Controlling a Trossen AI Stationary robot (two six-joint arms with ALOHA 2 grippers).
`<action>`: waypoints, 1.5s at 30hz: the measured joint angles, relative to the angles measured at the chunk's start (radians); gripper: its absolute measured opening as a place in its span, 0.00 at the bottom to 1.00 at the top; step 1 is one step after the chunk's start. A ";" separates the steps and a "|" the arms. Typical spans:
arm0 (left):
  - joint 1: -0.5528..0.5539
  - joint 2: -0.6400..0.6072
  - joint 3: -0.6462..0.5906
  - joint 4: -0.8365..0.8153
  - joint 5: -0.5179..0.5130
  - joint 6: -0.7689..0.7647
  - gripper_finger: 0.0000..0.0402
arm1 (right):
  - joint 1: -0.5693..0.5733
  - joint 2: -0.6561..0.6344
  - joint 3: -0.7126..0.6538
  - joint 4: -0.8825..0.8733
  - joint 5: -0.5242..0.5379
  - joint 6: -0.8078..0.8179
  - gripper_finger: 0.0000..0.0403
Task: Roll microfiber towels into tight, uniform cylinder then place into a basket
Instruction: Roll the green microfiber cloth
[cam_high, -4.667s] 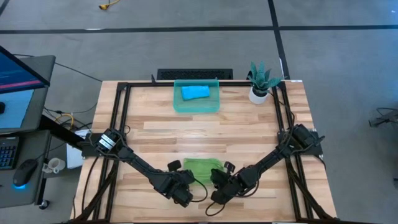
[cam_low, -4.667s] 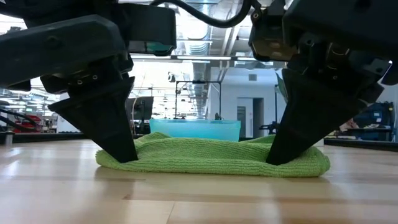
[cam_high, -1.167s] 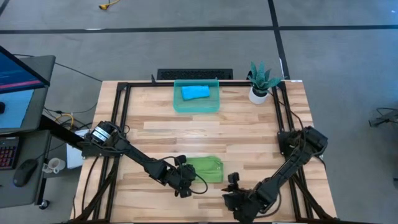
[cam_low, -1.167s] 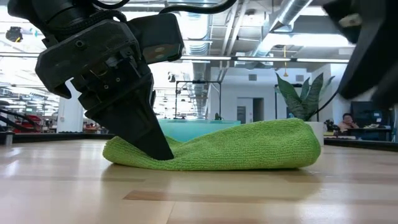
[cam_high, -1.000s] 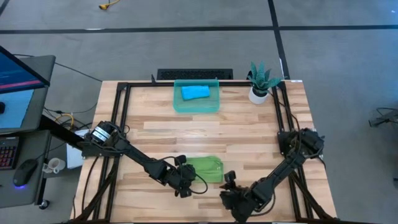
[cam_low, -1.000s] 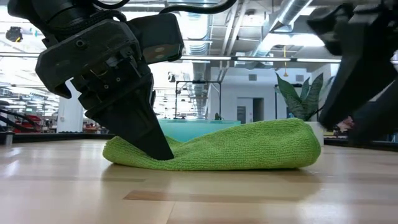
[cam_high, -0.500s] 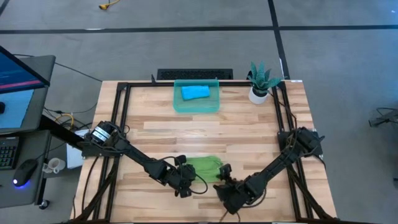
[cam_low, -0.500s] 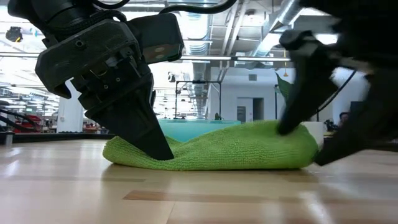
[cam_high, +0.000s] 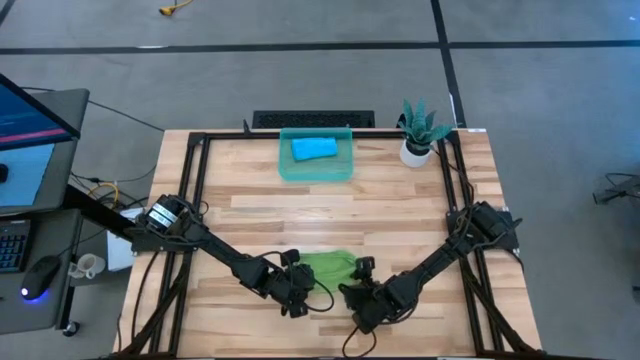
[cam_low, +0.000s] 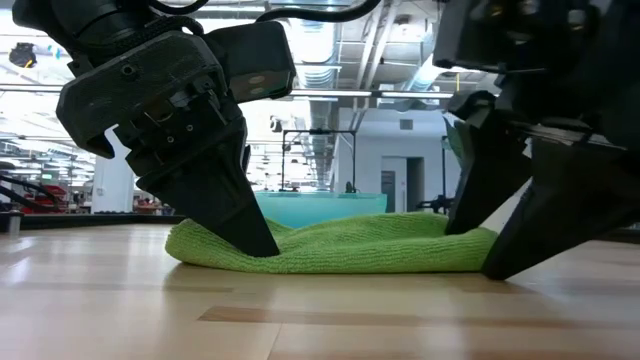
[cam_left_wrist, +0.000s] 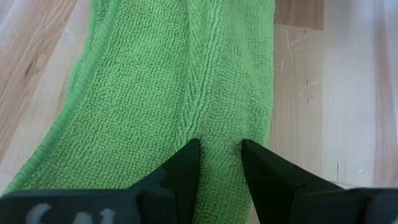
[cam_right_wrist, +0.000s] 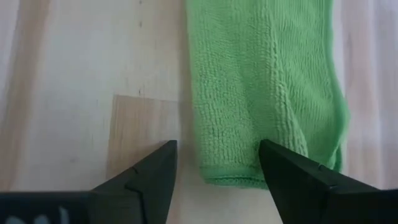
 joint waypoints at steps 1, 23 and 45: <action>0.000 0.000 0.000 0.000 0.000 0.000 0.29 | -0.006 -0.001 0.000 -0.001 -0.012 0.015 0.62; -0.044 -0.015 -0.003 -0.011 -0.067 0.197 0.29 | -0.138 -0.005 -0.002 0.014 -0.280 0.075 0.13; -0.231 -0.061 0.110 -0.286 -0.262 0.360 0.29 | -0.147 -0.006 -0.001 0.019 -0.307 0.101 0.06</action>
